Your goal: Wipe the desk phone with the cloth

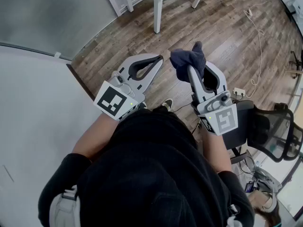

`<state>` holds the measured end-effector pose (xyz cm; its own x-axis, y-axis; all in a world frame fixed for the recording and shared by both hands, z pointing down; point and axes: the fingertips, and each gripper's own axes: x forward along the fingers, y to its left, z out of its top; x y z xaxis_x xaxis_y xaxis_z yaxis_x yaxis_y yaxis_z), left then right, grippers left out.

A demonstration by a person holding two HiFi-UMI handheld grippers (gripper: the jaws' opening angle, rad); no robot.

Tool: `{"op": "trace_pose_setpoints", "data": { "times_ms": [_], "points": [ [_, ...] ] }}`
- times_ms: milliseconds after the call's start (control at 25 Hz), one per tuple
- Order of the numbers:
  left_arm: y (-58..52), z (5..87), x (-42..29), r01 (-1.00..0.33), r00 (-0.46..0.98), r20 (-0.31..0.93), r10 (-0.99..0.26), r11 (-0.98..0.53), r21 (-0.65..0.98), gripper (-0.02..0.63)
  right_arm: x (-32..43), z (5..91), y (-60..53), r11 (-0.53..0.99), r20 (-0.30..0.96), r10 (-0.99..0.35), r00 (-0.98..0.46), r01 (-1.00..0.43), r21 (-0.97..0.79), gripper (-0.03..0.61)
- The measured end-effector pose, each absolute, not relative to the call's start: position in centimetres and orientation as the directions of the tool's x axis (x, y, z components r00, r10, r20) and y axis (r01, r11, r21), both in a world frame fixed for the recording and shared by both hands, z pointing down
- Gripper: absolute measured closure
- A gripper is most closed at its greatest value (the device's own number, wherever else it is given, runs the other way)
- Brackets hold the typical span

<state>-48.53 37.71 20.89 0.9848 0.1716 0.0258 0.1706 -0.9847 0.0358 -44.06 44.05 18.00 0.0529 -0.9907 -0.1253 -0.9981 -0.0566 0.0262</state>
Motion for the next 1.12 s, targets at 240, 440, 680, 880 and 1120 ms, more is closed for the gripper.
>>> {"op": "trace_pose_setpoints", "data": {
  "times_ms": [240, 440, 680, 880, 1120],
  "points": [
    [37.5, 20.9, -48.6, 0.173, 0.984, 0.029, 0.173, -0.985, 0.019, 0.603, -44.3, 18.1, 43.8, -0.059, -0.119, -0.991, 0.055, -0.998, 0.032, 0.488],
    [37.6, 21.9, -48.6, 0.189, 0.980, 0.066, 0.189, -0.982, 0.014, 0.603, -43.6, 18.2, 44.4, -0.089, -0.128, -0.988, 0.085, -0.996, 0.024, 0.488],
    [38.1, 21.9, -47.2, 0.200, 0.978, 0.059, 0.200, -0.980, 0.010, 0.603, -42.5, 18.5, 44.9, -0.091, -0.120, -0.989, 0.085, -0.995, 0.045, 0.488],
    [38.9, 21.7, -45.5, 0.206, 0.977, 0.054, 0.206, -0.979, 0.006, 0.603, -41.3, 18.7, 45.5, -0.090, -0.115, -0.990, 0.082, -0.994, 0.066, 0.488],
    [41.6, 21.6, -43.0, 0.212, 0.976, 0.055, 0.212, -0.977, 0.002, 0.603, -39.1, 18.5, 48.0, -0.082, -0.145, -0.987, 0.073, -0.995, 0.057, 0.488]
  ]
}}
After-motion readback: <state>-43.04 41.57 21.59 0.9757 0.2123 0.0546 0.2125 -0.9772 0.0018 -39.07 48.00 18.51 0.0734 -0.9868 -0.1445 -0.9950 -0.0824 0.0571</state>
